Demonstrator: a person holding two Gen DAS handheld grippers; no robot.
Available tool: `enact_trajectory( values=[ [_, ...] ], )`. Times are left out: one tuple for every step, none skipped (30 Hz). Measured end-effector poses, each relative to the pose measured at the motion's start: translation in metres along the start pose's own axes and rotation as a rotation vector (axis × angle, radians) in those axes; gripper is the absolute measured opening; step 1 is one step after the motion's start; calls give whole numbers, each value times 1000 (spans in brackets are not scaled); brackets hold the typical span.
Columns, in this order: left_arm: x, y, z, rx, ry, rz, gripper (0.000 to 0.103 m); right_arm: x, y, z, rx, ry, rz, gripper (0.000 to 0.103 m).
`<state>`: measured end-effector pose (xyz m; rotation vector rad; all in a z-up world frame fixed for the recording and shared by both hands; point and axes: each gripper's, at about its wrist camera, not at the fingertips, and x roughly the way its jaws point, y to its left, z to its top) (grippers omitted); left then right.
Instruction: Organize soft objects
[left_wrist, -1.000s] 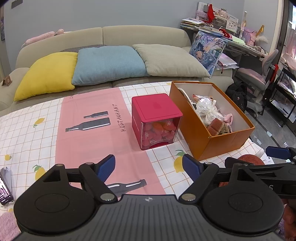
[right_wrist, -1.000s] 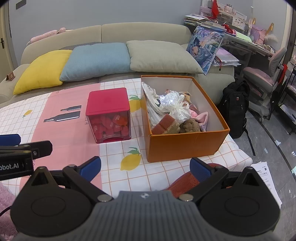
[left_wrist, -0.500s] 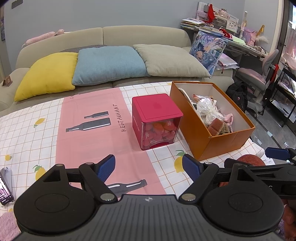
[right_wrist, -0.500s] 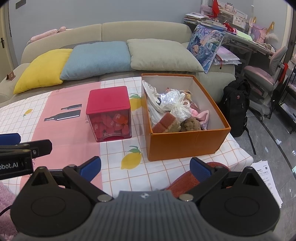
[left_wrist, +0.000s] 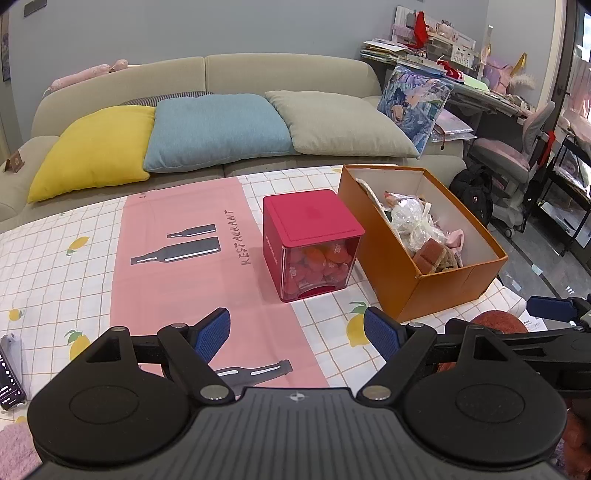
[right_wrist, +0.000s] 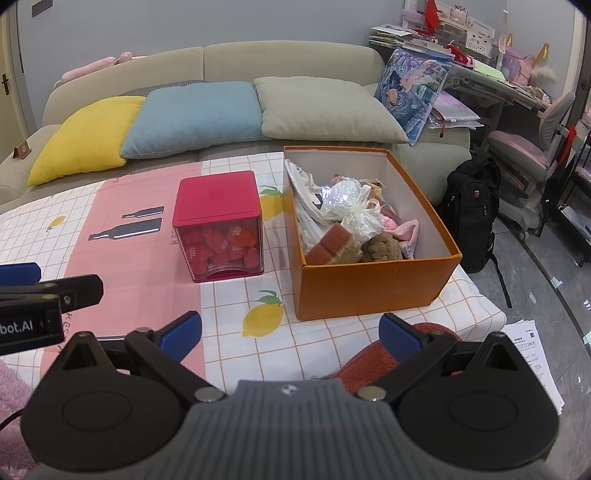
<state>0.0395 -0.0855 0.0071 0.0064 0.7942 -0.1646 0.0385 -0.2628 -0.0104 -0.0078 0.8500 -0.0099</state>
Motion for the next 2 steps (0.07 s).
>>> enact_trajectory(
  values=[
    [0,0,0,-1,-1,0,96,0,0,0,0,0,0,100],
    [-1,0,0,-3,-2,1,96,0,0,0,0,0,0,100]
  ],
)
